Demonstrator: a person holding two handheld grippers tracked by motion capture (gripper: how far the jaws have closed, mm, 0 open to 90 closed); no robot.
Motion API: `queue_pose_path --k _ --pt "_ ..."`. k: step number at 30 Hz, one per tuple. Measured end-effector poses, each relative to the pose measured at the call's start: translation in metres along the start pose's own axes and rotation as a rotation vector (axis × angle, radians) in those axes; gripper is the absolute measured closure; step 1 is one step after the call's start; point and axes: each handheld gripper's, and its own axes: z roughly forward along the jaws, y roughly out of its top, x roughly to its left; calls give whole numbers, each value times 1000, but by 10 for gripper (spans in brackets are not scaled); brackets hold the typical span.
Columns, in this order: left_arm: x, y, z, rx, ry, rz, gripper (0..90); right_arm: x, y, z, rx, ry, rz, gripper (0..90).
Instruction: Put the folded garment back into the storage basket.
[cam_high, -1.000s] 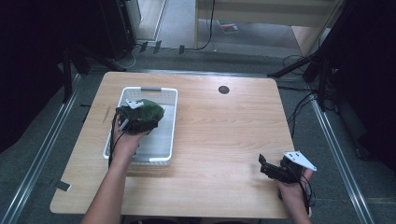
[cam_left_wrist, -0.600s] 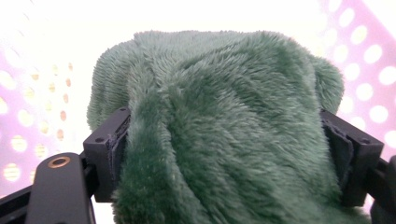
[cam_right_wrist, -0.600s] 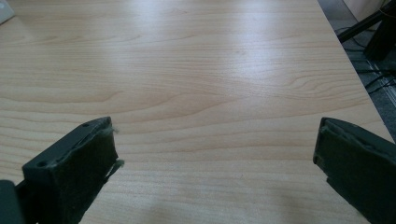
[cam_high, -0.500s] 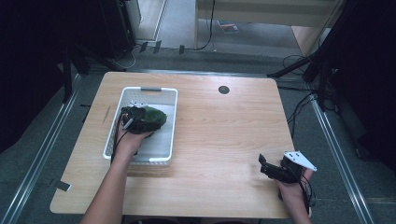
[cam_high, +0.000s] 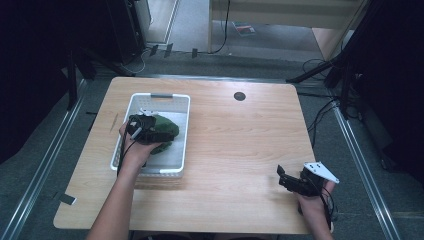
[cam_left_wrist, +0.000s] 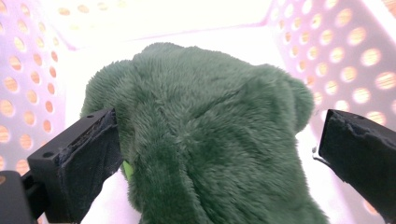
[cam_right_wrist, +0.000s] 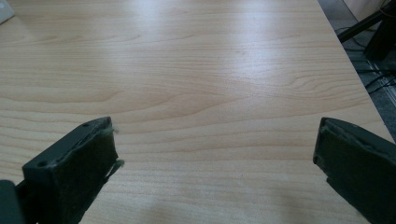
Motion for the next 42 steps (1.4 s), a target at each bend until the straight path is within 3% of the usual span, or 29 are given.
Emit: queue_pose_path --k 7,10,14,23,31,42 --pt "3 -2 -23 -108 -59 2 0 0 0 0 0 -1 -2 0" --pt "5 -3 -34 -134 -62 11 0 0 0 0 0 0 0 0" --pt "10 -6 -50 -182 -61 -11 0 0 0 0 0 0 -1 0" --pt "21 -18 -76 -233 -66 -31 0 0 0 0 1 -3 -3 0" --pt "38 -43 -102 -296 -56 -50 0 0 0 0 2 -4 -5 0" --pt "62 -78 -123 -329 -22 -88 0 2 0 0 7 -10 -5 0"
